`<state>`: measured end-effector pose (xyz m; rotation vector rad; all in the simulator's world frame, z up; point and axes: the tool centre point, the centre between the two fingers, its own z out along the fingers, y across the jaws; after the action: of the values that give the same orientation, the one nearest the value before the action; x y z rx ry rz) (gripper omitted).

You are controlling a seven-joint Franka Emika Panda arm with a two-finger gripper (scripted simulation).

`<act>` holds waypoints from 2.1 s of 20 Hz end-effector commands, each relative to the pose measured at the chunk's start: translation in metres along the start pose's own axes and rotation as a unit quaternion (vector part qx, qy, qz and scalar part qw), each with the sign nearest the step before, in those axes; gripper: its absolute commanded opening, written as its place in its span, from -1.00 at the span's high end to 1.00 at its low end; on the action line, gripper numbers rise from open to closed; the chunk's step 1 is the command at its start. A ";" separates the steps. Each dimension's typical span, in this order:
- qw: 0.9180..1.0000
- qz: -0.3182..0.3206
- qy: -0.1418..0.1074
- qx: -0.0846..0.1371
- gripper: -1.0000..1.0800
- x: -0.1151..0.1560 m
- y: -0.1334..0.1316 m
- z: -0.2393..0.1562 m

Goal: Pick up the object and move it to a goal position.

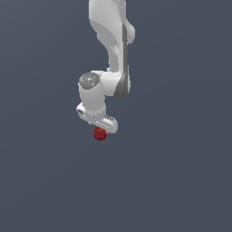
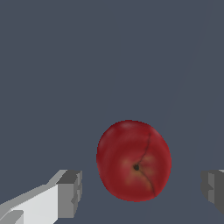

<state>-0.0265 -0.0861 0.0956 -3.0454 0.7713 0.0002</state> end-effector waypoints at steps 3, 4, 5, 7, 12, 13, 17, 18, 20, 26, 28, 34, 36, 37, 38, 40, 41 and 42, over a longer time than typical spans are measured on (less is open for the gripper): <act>1.000 0.001 0.000 0.000 -0.92 -0.001 0.000 0.011; 1.000 0.001 0.000 0.000 -0.92 -0.001 0.001 0.015; 1.000 0.001 0.000 0.000 -0.92 -0.001 0.001 0.020; 1.000 0.002 0.000 0.000 -0.92 -0.001 0.001 0.031; 1.000 0.003 0.000 0.000 -0.92 -0.001 0.001 0.047; 1.000 0.003 0.000 0.000 -0.92 0.000 0.001 0.049; 1.000 0.003 0.000 0.000 1.00 0.000 0.001 0.049; 1.000 0.003 0.000 0.000 1.00 0.000 0.001 0.049; 1.000 0.003 0.000 0.000 1.00 0.000 0.001 0.049; 1.000 0.003 0.000 0.000 1.00 0.000 0.000 0.049; 1.000 0.003 0.000 0.000 1.00 -0.001 0.000 0.048; 1.000 0.003 0.000 0.000 1.00 -0.003 0.000 0.032; 1.000 0.003 0.000 0.000 1.00 -0.005 -0.001 0.023; 1.000 0.003 0.000 0.000 1.00 -0.006 -0.001 0.018; 1.000 0.003 0.000 0.000 1.00 -0.007 -0.001 0.011; 1.000 0.003 0.000 0.000 1.00 -0.009 -0.001 -0.002; 1.000 0.003 0.000 0.000 1.00 -0.010 -0.002 -0.010; 1.000 0.003 0.000 0.000 1.00 -0.011 -0.002 -0.018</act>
<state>-0.0350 -0.0803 0.1007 -3.0428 0.7805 0.0052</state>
